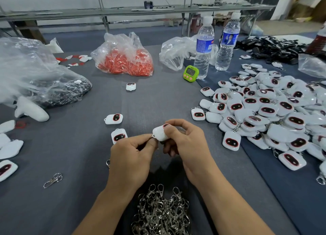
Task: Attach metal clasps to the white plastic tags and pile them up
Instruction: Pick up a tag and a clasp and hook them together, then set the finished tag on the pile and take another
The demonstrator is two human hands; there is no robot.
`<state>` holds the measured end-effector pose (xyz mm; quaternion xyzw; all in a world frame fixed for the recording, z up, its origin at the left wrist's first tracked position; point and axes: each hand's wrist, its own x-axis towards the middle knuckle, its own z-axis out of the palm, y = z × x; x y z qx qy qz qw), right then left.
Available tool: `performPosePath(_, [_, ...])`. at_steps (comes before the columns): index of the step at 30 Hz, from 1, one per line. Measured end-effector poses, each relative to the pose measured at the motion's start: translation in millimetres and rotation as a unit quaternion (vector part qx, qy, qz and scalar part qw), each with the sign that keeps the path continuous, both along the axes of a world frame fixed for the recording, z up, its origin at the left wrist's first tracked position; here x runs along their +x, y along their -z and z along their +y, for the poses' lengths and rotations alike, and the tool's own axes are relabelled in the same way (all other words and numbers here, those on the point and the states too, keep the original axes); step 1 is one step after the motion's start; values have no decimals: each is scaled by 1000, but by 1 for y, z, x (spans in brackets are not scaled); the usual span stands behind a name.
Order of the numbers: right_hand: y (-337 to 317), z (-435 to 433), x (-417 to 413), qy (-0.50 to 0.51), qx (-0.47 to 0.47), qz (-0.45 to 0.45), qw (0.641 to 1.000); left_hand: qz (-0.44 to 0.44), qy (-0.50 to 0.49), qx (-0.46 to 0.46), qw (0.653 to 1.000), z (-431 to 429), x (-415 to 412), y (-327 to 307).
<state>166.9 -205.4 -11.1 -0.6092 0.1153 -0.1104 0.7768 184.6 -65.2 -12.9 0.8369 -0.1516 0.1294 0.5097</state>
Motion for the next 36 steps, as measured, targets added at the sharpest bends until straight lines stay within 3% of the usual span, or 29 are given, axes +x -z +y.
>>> performPosePath(4, [2, 0, -2, -4, -65, -2, 998, -102, -33, 229, 967, 3, -3, 4])
performPosePath(6, [3, 3, -2, -6, -118, -6, 993, -162, -39, 285, 944, 3, -3, 6])
performPosePath(10, [5, -1, -2, -21, -142, 32, 989, -146, -68, 274, 948, 3, -3, 9])
performPosePath(15, [0, -11, 0, -47, -77, 59, 994, -42, -31, 63, 997, 2, 1, 5])
performPosePath(17, [0, -13, 1, -52, -47, 68, 995, -27, -25, 35, 999, 3, 0, 3])
performPosePath(20, [-1, -12, -2, -49, -41, 48, 997, -82, -14, 133, 988, 3, -1, 5])
performPosePath(23, [1, -6, -5, -47, -118, 8, 992, -173, -22, 267, 948, 4, -1, 8])
performPosePath(27, [4, -4, -5, -44, -195, -1, 980, -194, -40, 308, 930, 5, 0, 11])
performPosePath(29, [2, -8, -4, -34, -160, 15, 986, -161, -48, 279, 946, 3, 0, 11])
performPosePath(33, [-3, -14, -2, -41, -72, 57, 995, -58, -52, 103, 992, 1, 0, 2])
performPosePath(36, [-5, -12, -2, -59, -58, 81, 993, -16, -34, -1, 999, -1, 0, -2])
